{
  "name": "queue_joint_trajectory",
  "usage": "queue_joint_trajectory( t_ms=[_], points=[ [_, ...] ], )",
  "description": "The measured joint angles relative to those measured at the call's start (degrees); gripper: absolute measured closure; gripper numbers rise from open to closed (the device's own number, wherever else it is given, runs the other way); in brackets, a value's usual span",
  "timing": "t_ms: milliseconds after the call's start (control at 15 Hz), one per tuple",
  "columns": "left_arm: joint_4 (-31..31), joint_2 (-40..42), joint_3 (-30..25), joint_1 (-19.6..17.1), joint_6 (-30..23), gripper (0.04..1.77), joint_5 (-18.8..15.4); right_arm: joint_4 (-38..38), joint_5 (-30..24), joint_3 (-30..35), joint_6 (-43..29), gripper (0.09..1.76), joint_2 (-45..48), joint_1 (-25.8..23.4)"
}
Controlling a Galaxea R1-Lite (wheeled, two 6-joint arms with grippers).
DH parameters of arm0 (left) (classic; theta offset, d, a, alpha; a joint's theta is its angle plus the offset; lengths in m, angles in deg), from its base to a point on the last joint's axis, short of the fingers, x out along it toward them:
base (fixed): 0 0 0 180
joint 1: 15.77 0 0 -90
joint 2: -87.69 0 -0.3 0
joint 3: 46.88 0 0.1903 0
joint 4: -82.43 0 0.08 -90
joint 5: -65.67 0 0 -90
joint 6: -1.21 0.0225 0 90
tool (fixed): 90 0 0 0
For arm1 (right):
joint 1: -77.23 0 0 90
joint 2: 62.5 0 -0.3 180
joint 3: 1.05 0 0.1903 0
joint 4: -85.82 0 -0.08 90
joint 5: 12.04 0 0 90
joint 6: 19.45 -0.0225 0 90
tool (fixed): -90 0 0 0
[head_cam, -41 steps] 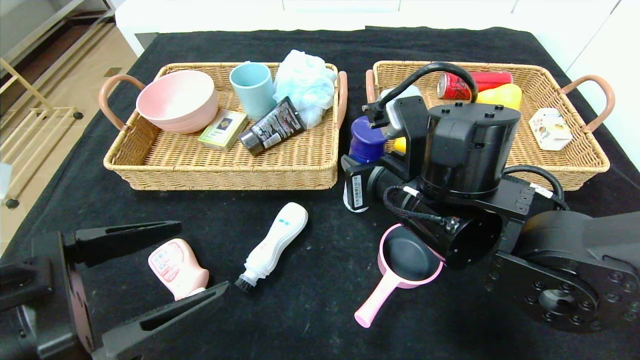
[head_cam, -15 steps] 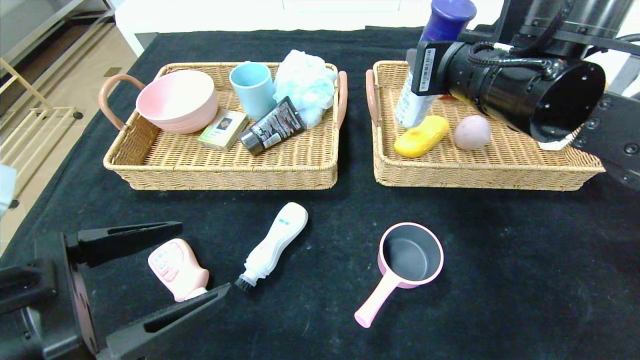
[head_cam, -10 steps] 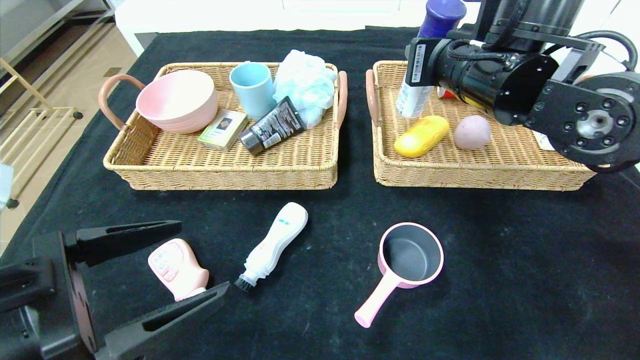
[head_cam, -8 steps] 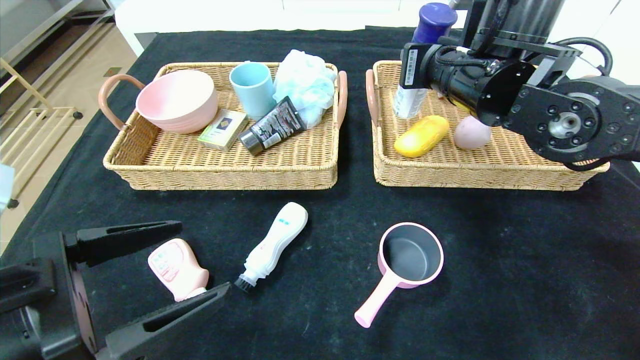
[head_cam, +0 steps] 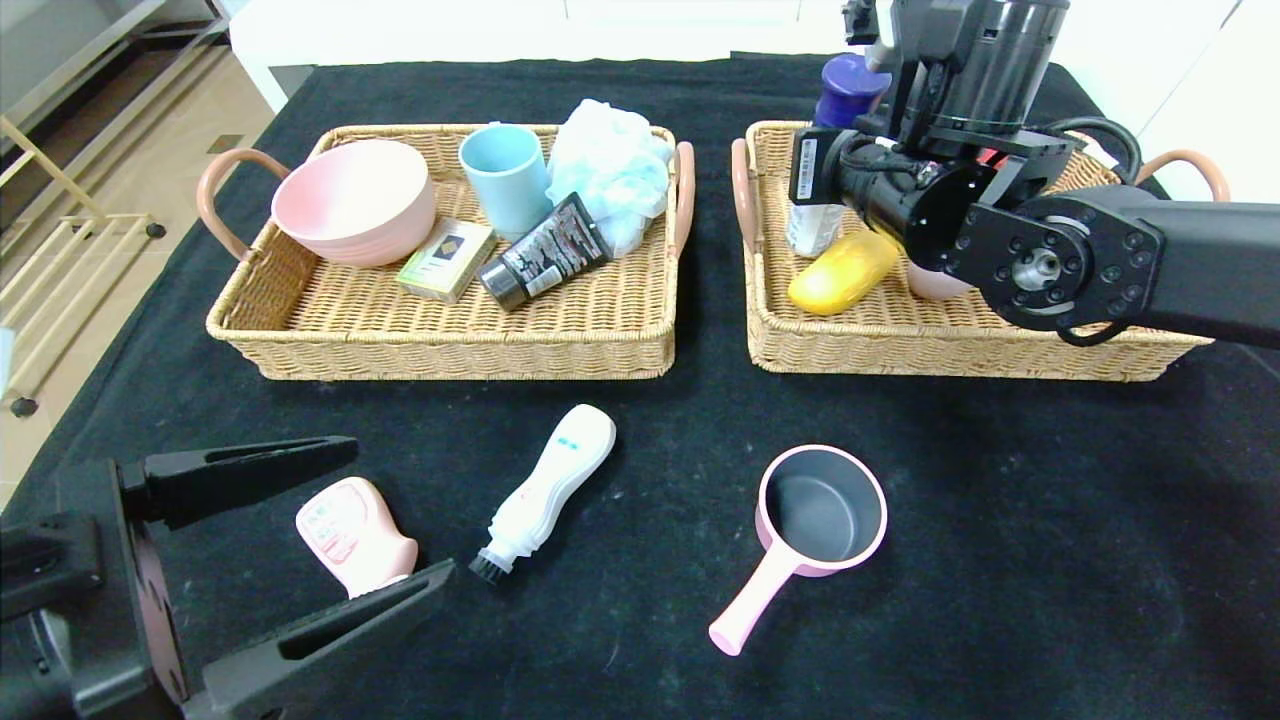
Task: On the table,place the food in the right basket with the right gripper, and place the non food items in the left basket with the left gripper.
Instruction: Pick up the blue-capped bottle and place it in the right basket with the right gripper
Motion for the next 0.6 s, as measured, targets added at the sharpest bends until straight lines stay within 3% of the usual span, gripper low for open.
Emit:
queue_joint_trajectory(
  t_ms=[267, 600],
  points=[
    [-0.02, 0.00, -0.02, 0.00, 0.10, 0.09, -0.02, 0.26, 0.15, -0.01, 0.07, 0.66, -0.11, 0.33],
    [-0.02, 0.06, -0.02, 0.00, 0.10, 0.09, 0.00, 0.65, 0.66, 1.60, 0.02, 0.42, 1.60, 0.89]
  ],
)
